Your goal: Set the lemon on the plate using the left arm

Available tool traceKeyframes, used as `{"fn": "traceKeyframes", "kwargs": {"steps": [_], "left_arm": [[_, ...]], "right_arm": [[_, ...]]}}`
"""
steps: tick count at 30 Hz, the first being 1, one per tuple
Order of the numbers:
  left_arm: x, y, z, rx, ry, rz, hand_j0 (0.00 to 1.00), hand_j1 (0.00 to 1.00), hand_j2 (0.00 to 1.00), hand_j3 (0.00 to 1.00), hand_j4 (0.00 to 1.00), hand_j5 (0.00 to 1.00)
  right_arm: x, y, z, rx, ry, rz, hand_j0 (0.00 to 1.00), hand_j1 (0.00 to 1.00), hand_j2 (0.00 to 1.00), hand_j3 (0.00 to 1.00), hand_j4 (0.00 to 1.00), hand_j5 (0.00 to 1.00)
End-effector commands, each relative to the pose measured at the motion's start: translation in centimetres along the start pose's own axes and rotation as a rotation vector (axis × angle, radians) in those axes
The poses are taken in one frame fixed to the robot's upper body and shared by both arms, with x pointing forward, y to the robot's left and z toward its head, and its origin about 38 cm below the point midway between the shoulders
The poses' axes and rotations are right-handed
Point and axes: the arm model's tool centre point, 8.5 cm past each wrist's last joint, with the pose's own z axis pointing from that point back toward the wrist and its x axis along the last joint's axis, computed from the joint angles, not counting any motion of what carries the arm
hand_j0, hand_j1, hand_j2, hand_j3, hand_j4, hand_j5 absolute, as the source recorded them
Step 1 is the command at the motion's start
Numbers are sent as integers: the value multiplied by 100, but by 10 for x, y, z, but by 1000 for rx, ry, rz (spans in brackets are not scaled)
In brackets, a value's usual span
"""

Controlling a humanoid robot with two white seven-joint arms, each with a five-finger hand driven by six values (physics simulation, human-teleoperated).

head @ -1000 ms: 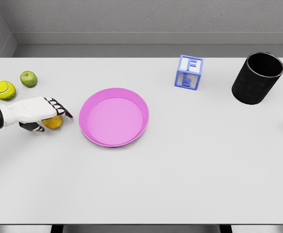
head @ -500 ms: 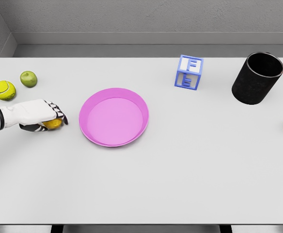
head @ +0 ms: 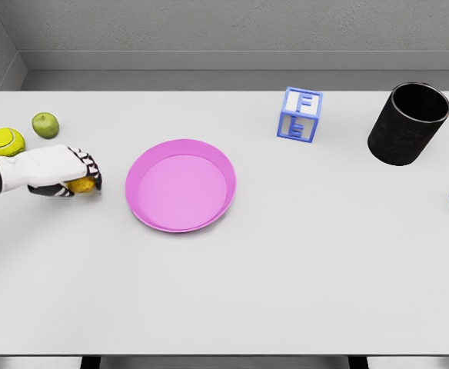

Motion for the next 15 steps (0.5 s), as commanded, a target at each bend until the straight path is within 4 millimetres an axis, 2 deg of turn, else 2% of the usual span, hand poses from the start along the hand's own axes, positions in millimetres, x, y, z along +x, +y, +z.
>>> {"fn": "traceKeyframes", "kwargs": {"steps": [1, 7, 9, 15], "left_arm": [[-1, 3, 2, 11, 1, 3, 56, 56, 56, 56, 56, 56], [5, 23, 0, 54, -21, -24, 56, 56, 56, 56, 56, 56], [16, 35, -2, 76, -50, -58, 56, 56, 56, 56, 56, 56], [37, 45, -18, 91, -105, -76, 56, 56, 56, 56, 56, 56]], "right_arm": [[0, 0, 0, 0, 0, 0, 100, 100, 100, 100, 100, 100], [0, 0, 0, 0, 0, 0, 100, 100, 100, 100, 100, 100], [0, 0, 0, 0, 0, 0, 100, 100, 100, 100, 100, 100], [0, 0, 0, 0, 0, 0, 100, 100, 100, 100, 100, 100]]}}
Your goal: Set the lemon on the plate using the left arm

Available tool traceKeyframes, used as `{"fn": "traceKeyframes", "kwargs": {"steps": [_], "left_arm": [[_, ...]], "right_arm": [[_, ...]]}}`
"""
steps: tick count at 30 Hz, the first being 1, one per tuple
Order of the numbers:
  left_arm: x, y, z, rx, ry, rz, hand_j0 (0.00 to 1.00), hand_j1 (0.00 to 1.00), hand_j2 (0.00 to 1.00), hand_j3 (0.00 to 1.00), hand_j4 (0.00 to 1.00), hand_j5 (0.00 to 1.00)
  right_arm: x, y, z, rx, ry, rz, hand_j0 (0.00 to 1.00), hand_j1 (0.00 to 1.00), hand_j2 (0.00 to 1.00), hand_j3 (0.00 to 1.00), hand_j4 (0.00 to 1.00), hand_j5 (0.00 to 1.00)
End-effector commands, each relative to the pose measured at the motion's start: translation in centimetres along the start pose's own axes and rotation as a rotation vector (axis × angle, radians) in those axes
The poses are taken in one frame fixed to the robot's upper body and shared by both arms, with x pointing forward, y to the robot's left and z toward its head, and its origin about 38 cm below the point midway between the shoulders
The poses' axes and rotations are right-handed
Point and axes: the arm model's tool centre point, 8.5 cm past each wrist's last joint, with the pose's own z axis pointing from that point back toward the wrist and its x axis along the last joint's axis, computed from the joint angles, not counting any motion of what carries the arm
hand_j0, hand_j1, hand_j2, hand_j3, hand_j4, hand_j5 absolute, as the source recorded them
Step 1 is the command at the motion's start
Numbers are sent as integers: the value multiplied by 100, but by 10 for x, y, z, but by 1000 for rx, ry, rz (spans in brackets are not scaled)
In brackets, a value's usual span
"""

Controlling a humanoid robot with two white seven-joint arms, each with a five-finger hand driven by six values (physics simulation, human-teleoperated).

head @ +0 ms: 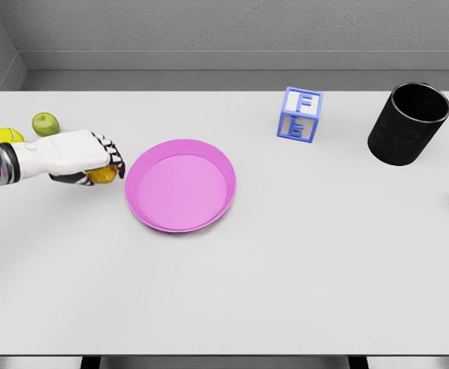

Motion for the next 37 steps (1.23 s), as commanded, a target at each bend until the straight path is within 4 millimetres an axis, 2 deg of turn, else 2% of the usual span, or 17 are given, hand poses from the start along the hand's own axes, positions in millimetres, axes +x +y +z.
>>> {"fn": "traceKeyframes", "kwargs": {"steps": [1, 6, 15, 16, 17, 19, 21, 23, 24, 28, 29, 30, 32, 33, 37], "left_arm": [[9, 5, -9, 14, -27, 0, 56, 56, 56, 56, 56, 56], [28, 21, -23, 66, -79, -23, 56, 56, 56, 56, 56, 56], [60, 30, -57, 119, -171, -14, 56, 56, 56, 56, 56, 56], [60, 31, -58, 121, -172, -16, 59, 59, 59, 59, 59, 59], [65, 35, -63, 140, -187, -8, 100, 100, 100, 100, 100, 100], [64, 37, -62, 151, -186, -3, 100, 100, 100, 100, 100, 100], [54, 41, -53, 166, -154, -1, 100, 100, 100, 100, 100, 100], [30, 45, -30, 180, -82, -2, 100, 100, 100, 100, 100, 100], [16, 41, -12, 171, -40, 6, 100, 100, 100, 100, 100, 100], [-8, 9, 40, 159, -1, 149, 100, 100, 100, 100, 100, 100], [-22, -5, 55, 185, 38, 232, 100, 100, 100, 100, 100, 100], [-33, -10, 65, 198, 73, 263, 100, 100, 100, 100, 100, 100], [-46, -22, 74, 219, 102, 336, 100, 100, 100, 100, 100, 100], [-48, -35, 74, 214, 105, 384, 100, 100, 100, 100, 100, 100], [-45, -36, 70, 218, 95, 389, 100, 100, 100, 100, 100, 100]], "right_arm": [[0, 0, 0, 0, 0, -1, 100, 100, 100, 100, 100, 100], [0, 0, 0, 0, 0, -1, 100, 100, 100, 100, 100, 100], [0, 0, 0, 0, 0, -1, 100, 100, 100, 100, 100, 100], [0, 0, 0, 0, 0, -1, 100, 100, 100, 100, 100, 100], [0, 0, 0, 0, 0, -1, 100, 100, 100, 100, 100, 100], [0, 0, 0, 0, 0, -1, 100, 100, 100, 100, 100, 100], [0, 0, 0, 0, 0, -1, 100, 100, 100, 100, 100, 100], [0, 0, 0, 0, 0, -1, 100, 100, 100, 100, 100, 100], [0, 0, 0, 0, 0, -1, 100, 100, 100, 100, 100, 100], [0, 0, 0, 0, 0, -1, 100, 100, 100, 100, 100, 100], [0, 0, 0, 0, 0, -1, 100, 100, 100, 100, 100, 100], [0, 0, 0, 0, 0, -1, 100, 100, 100, 100, 100, 100], [0, 0, 0, 0, 0, -1, 100, 100, 100, 100, 100, 100], [0, 0, 0, 0, 0, -1, 100, 100, 100, 100, 100, 100], [0, 0, 0, 0, 0, -1, 100, 100, 100, 100, 100, 100]]}}
